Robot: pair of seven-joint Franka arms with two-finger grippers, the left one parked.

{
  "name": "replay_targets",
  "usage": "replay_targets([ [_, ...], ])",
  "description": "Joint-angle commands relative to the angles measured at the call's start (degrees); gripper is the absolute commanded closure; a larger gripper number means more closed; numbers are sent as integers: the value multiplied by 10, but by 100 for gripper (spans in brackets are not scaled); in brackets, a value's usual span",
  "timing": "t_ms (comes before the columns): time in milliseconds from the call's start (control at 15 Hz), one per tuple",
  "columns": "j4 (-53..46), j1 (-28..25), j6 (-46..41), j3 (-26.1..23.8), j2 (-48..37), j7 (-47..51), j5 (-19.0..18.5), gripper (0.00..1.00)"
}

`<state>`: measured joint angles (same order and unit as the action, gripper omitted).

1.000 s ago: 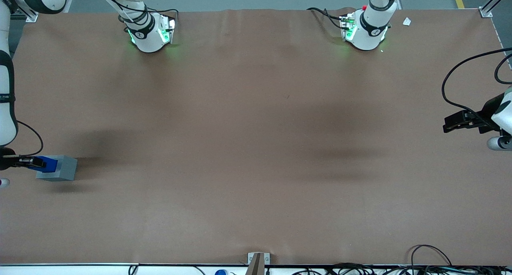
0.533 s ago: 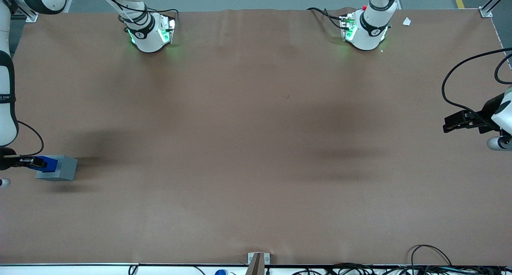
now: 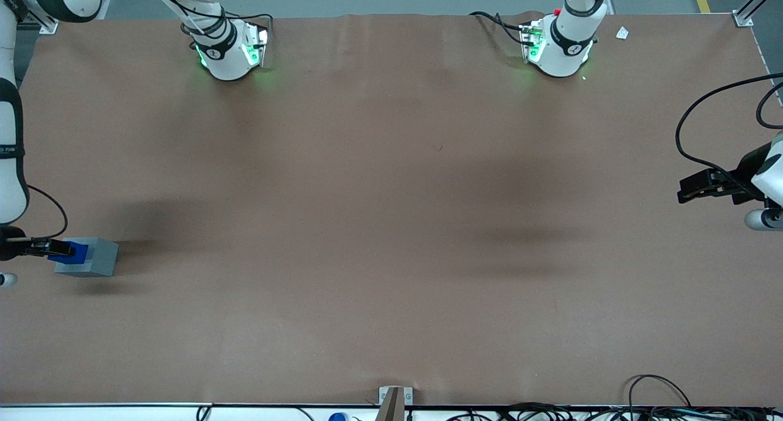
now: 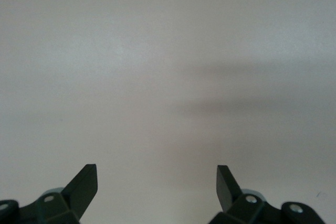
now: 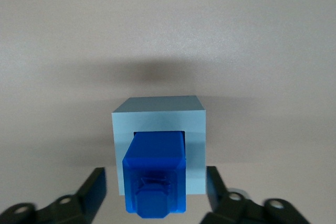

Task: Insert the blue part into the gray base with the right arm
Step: 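Open the right gripper and raise it off the block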

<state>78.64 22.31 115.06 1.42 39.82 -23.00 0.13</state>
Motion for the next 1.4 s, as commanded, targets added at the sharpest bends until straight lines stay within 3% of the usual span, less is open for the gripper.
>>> replay_targets([
  [0,-8,4,-14,-7,-5,2,-6,0],
  [400,-8,-11,-114,-12,-102,8,4,0],
  [867,-9,-117,-286,-13,-217,226,5,0],
  [1067,-5,-170,-319,-12,-262,293,5,0],
  [1333,13,-211,-324,-13,-313,305,7,0],
])
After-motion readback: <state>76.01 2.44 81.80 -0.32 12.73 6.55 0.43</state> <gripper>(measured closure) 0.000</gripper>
